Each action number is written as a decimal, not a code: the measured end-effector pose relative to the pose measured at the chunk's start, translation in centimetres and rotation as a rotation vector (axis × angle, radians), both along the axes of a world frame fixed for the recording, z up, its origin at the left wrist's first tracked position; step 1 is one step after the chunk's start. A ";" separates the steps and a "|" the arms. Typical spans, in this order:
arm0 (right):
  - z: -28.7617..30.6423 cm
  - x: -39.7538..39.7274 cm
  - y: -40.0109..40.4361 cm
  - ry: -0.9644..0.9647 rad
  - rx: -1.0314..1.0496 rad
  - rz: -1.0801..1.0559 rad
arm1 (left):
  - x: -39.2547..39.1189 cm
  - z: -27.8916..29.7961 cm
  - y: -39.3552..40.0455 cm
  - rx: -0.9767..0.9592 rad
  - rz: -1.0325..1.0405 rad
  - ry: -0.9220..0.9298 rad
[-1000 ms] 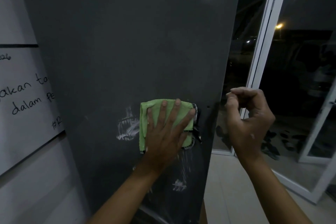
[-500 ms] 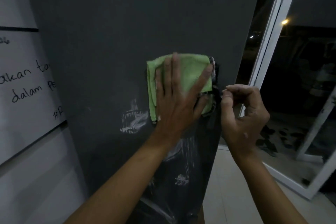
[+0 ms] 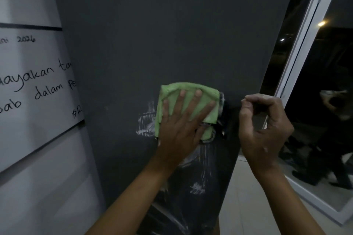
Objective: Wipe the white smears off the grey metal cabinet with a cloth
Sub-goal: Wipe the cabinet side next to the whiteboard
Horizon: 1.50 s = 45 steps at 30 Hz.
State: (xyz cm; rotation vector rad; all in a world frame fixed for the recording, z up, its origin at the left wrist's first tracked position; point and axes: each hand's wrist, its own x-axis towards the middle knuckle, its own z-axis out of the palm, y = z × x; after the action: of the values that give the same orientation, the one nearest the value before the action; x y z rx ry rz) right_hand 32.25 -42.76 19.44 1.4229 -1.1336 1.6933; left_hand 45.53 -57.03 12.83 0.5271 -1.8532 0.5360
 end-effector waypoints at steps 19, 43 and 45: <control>-2.4 1.4 0.4 -0.089 0.117 0.093 | 0.3 -2.9 0.8 0.150 0.025 0.050; -1.9 -1.1 1.2 -0.055 0.104 -0.044 | -3.5 4.1 2.0 0.075 0.057 0.104; -2.3 -1.0 1.2 -0.062 0.105 -0.030 | -3.3 2.8 1.9 0.084 0.055 0.090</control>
State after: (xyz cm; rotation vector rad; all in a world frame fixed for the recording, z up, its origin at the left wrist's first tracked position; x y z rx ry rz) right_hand 31.24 -41.58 17.17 1.4179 -1.2885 1.6898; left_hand 42.24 -55.12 15.63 0.6501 -1.7854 0.4650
